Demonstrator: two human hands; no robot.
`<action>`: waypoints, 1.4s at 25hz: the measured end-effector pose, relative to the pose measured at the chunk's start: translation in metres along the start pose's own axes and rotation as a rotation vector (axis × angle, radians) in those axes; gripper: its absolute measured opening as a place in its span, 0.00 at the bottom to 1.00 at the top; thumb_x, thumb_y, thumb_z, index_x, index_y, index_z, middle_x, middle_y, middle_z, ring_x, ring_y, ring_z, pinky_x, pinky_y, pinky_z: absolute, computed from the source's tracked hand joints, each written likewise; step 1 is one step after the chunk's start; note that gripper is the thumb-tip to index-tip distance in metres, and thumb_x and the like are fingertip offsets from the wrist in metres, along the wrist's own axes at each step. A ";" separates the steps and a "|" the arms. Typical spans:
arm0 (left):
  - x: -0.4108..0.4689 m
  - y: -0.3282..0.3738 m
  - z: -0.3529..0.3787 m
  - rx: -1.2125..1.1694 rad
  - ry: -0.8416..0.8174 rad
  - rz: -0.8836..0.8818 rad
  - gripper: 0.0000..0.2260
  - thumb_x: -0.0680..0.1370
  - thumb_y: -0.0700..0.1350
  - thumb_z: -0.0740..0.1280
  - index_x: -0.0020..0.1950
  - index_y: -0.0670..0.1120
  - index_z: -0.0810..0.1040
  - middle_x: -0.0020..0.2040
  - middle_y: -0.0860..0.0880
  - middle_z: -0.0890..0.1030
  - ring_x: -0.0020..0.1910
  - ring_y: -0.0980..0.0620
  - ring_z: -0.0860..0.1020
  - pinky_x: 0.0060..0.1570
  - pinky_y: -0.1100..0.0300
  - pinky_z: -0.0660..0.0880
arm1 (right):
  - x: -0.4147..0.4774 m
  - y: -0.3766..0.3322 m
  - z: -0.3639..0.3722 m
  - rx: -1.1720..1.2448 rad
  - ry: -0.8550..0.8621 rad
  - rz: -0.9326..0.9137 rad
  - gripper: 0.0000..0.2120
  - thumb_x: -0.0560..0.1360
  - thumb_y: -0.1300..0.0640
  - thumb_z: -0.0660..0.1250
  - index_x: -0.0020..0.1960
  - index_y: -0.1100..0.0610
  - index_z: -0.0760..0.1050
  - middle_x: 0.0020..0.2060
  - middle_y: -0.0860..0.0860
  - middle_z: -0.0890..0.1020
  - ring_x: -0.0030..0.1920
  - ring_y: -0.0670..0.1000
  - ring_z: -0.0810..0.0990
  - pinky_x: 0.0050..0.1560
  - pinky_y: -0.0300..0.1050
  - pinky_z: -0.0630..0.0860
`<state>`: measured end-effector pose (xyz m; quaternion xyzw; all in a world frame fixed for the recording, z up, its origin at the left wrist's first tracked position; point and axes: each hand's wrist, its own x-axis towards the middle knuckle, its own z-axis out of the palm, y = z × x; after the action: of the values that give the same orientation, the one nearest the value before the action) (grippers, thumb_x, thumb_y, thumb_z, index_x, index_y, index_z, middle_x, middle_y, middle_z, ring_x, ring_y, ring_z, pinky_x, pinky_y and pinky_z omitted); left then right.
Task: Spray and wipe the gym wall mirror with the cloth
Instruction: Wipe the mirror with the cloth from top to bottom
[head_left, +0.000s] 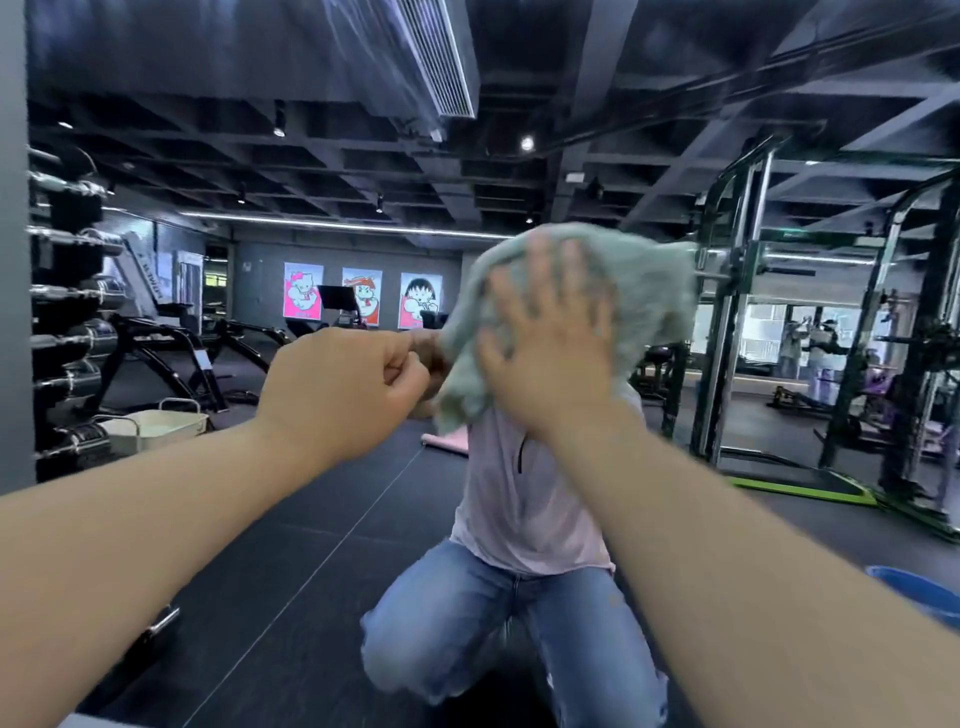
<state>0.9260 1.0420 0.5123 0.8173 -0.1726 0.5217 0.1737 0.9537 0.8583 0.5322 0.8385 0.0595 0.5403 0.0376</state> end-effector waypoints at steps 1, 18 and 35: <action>-0.006 -0.003 0.000 0.003 -0.010 0.005 0.18 0.75 0.47 0.62 0.28 0.45 0.62 0.22 0.50 0.64 0.24 0.51 0.64 0.26 0.60 0.55 | -0.025 -0.021 0.018 0.050 -0.090 -0.169 0.26 0.78 0.43 0.54 0.76 0.42 0.59 0.79 0.49 0.47 0.78 0.54 0.42 0.74 0.59 0.44; -0.016 0.027 0.016 -0.015 -0.127 -0.059 0.23 0.74 0.39 0.64 0.24 0.61 0.67 0.25 0.55 0.63 0.32 0.43 0.67 0.32 0.55 0.62 | -0.085 0.045 0.021 0.008 -0.146 -0.468 0.25 0.76 0.42 0.54 0.73 0.42 0.66 0.78 0.47 0.56 0.77 0.52 0.56 0.68 0.61 0.66; -0.014 -0.003 0.012 -0.041 -0.083 -0.160 0.18 0.73 0.40 0.63 0.27 0.47 0.59 0.25 0.50 0.65 0.31 0.43 0.65 0.32 0.55 0.60 | -0.078 0.128 -0.028 -0.158 -0.168 -0.120 0.29 0.76 0.37 0.50 0.76 0.42 0.57 0.79 0.48 0.45 0.77 0.50 0.53 0.73 0.55 0.56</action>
<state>0.9319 1.0407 0.4947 0.8456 -0.1241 0.4682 0.2242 0.9037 0.7206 0.4898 0.8703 0.0634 0.4677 0.1409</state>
